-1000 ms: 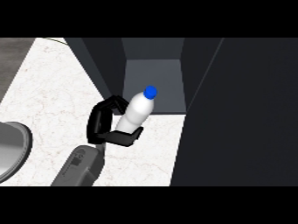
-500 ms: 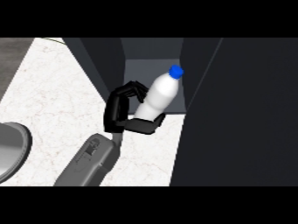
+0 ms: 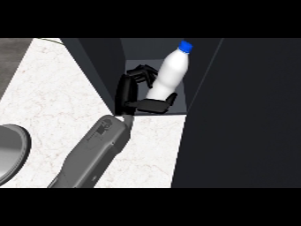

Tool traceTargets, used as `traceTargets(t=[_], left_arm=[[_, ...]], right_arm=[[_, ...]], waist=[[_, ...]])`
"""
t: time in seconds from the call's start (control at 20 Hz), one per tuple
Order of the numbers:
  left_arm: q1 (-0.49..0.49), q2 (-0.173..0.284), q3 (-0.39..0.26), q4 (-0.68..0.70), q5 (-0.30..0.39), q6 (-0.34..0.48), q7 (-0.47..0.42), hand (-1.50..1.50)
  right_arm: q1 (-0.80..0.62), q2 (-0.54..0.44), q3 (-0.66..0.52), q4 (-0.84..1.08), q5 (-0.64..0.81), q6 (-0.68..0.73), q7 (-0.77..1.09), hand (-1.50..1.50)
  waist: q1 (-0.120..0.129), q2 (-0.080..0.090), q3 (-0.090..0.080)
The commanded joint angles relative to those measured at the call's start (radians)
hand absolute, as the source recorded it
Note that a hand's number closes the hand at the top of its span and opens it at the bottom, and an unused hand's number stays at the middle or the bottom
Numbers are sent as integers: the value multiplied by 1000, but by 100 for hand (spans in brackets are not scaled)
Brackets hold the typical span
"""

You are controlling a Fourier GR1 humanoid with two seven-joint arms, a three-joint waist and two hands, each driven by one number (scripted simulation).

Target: Pick up the bottled water, place it into the cabinet and close the cabinet

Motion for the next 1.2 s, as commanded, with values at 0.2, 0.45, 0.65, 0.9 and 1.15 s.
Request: traceTargets(t=[0.2,0.45,0.65,0.9,1.15], left_arm=[[-156,0,53,243,99,39,-44,150],[-253,0,13,378,164,135,-90,150],[-296,0,78,497,144,104,-148,150],[-353,4,102,627,121,138,-194,150],[-370,0,100,693,135,139,-248,150]], right_arm=[[76,-21,-19,-58,-18,29,-76,-150],[118,-27,3,-58,-28,36,-110,-150],[121,-41,12,-117,-17,34,-76,-150],[125,-64,8,-137,-16,47,-70,-150],[129,-53,-44,-49,-61,60,-151,-150]], waist=[[-6,4,0],[-37,8,0],[-30,9,-1],[-41,14,-1],[-33,14,0]])
